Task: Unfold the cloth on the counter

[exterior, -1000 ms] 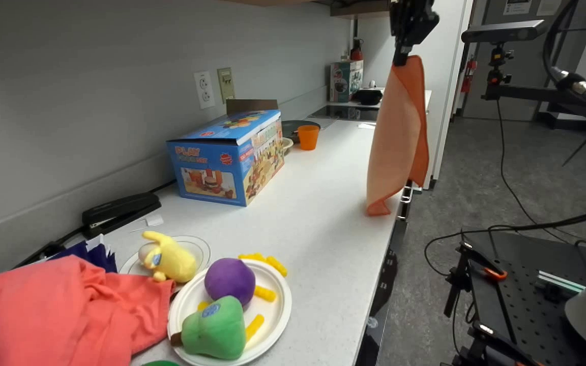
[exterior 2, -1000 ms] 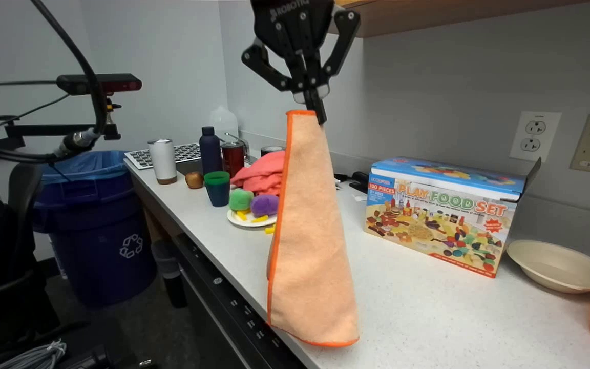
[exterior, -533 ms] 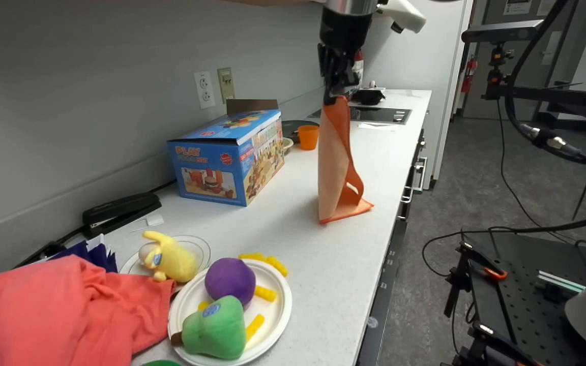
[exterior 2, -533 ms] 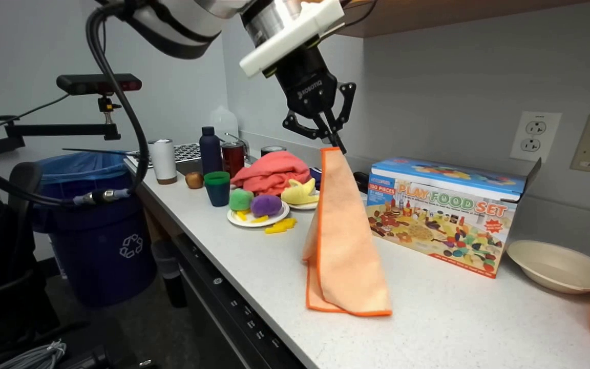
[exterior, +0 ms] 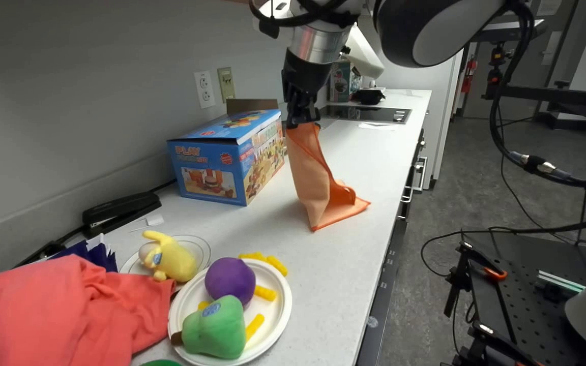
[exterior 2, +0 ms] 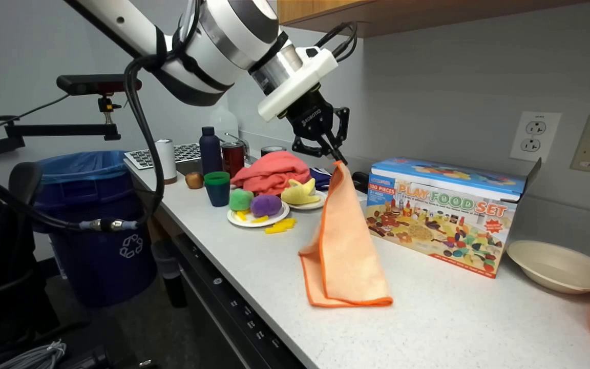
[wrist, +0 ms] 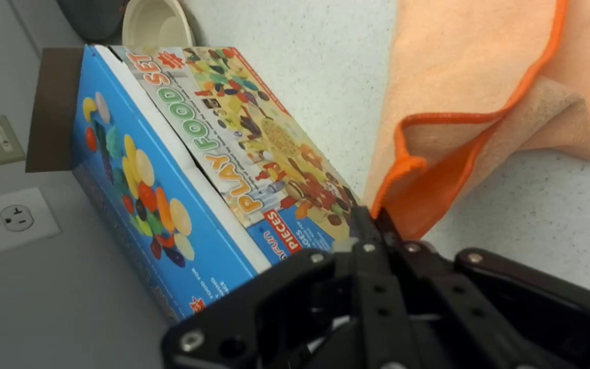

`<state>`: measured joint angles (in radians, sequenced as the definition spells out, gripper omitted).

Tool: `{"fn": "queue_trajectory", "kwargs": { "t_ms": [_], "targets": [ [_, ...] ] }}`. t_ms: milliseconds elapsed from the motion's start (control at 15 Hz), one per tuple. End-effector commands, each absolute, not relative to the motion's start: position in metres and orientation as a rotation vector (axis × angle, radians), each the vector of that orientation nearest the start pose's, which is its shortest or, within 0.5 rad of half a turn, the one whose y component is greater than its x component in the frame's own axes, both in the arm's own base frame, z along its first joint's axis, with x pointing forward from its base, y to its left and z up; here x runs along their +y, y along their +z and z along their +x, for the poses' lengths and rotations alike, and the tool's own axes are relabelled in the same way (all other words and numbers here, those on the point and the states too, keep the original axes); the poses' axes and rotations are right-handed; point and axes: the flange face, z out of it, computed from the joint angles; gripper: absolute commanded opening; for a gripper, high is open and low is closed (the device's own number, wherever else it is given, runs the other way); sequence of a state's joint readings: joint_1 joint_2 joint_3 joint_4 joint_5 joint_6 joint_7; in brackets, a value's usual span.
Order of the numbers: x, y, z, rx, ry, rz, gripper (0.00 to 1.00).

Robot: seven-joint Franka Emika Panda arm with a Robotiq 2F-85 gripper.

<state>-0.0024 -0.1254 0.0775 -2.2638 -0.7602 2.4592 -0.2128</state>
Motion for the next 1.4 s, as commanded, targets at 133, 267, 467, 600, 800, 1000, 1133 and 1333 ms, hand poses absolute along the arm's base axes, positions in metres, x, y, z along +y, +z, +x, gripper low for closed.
{"fn": "queue_trajectory", "kwargs": {
  "t_ms": [133,267,467,600,800,1000,1133,1333],
  "targets": [
    [0.048,0.419,0.547,0.926,0.454,2.402,0.29],
    [0.046,0.412,0.549,0.895,0.482,2.431,0.43],
    [0.040,0.411,0.550,0.846,0.523,2.478,0.66],
    [0.043,0.413,0.543,0.845,0.485,2.551,0.81],
    [0.046,0.401,0.534,0.886,0.388,2.702,0.99],
    [0.037,0.395,0.533,0.957,0.274,2.783,1.00],
    [0.028,0.382,0.534,0.969,0.196,2.787,1.00],
    [0.017,0.361,0.538,0.956,0.111,2.769,1.00]
  ]
}}
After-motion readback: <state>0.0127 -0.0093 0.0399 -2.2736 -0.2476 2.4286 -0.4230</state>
